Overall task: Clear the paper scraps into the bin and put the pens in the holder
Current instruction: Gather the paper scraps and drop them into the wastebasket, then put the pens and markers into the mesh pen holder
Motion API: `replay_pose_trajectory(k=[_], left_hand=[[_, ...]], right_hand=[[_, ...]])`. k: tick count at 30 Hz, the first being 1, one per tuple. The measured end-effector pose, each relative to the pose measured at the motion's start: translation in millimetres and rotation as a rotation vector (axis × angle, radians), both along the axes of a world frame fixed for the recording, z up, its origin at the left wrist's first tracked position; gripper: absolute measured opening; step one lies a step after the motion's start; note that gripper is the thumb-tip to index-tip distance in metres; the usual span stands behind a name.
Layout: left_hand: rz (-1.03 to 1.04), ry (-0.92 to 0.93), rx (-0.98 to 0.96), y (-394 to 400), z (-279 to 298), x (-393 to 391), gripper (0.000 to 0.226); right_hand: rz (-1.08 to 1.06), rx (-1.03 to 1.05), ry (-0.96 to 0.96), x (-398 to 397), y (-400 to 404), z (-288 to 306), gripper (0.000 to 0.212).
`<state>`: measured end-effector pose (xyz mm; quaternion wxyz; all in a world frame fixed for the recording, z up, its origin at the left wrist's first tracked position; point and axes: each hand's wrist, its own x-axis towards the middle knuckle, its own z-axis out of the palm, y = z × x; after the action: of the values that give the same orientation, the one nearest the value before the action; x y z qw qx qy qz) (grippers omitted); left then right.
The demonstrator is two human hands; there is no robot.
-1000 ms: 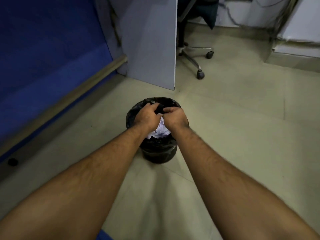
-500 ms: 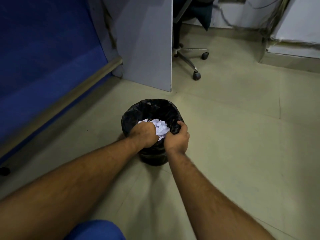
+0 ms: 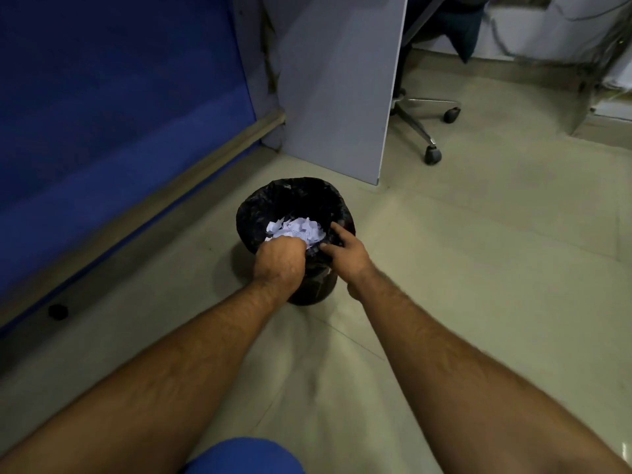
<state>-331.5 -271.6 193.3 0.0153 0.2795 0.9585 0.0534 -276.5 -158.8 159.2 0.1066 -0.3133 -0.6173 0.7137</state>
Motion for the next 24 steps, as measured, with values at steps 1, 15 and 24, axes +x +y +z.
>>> replay_pose_trajectory(k=[1,15,24], left_hand=[[0.018,0.006,0.015,-0.6,4.0,-0.3,0.027],[0.130,-0.298,0.343,44.6,179.0,34.9,0.019],[0.101,-0.330,0.425,6.5,439.7,81.1,0.009]], right_hand=[[0.033,-0.021,0.011,-0.8,-1.3,5.4,0.064],[-0.311,0.045,-0.101,36.8,37.3,195.4,0.017],[-0.261,0.089,-0.037,66.6,1.1,466.2,0.014]])
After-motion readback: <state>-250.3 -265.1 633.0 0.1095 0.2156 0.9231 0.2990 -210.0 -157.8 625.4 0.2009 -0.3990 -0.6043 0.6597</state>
